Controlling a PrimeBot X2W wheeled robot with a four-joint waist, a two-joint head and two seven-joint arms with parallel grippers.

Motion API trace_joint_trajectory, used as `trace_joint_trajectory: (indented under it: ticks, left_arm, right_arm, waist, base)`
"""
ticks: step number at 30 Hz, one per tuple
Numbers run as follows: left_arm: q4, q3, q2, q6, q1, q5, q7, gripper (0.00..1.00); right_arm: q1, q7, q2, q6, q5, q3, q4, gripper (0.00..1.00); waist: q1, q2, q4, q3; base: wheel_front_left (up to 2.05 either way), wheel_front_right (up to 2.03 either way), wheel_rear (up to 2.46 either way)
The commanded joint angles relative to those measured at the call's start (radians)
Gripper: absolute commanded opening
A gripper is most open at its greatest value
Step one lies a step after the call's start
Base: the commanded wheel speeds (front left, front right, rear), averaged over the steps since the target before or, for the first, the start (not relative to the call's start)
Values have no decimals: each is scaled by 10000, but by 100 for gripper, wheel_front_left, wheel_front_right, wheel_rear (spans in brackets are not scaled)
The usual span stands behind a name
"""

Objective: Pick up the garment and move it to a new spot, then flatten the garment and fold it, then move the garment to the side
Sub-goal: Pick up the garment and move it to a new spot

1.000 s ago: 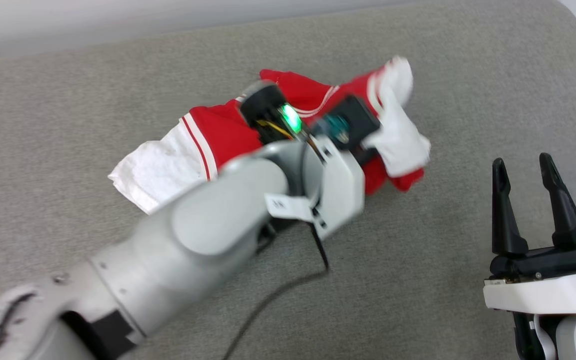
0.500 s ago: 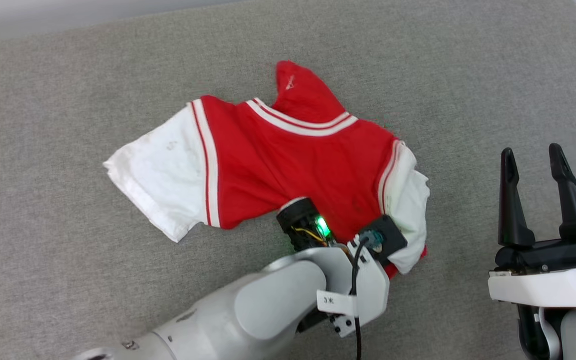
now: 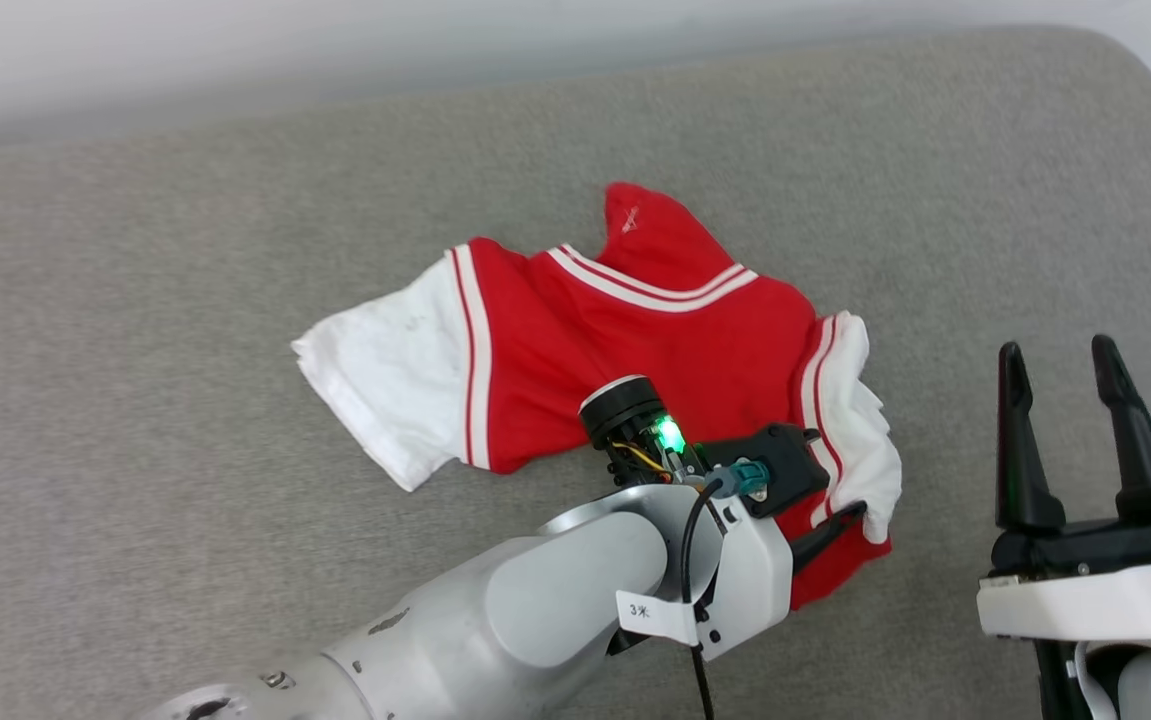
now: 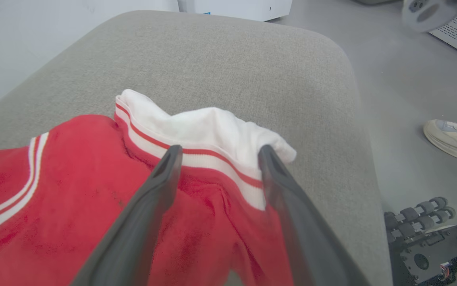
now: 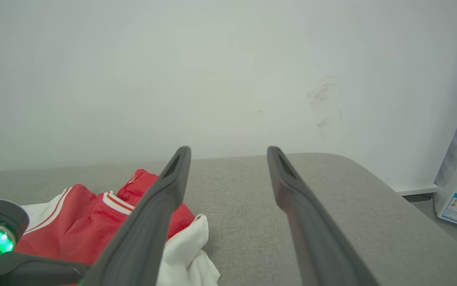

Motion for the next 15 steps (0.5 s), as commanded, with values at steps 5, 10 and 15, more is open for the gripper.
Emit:
trace_joint_trajectory:
  ticks: [5,10,15]
  left_arm:
    - [-103,229,33,290,251,-55,-911,100]
    - [-616,873,569,1034,429,-134,-1497,100]
    - [-1207,1607,1252,1861,760,-132,-1764,100]
  right_arm:
    - [444,-21,2,-7,-84,-16,60,100]
    - [713,-21,2,-7,-128,-34,127,100]
    - [888,-21,2,-7,-188,-96,174,100]
  waist:
    - [1,-1,808,-1046]
    - [1,-1,1219,-1503]
    - [1,-1,1429,-1780]
  base:
    - [0,0,0]
    - [0,0,0]
    - [0,0,0]
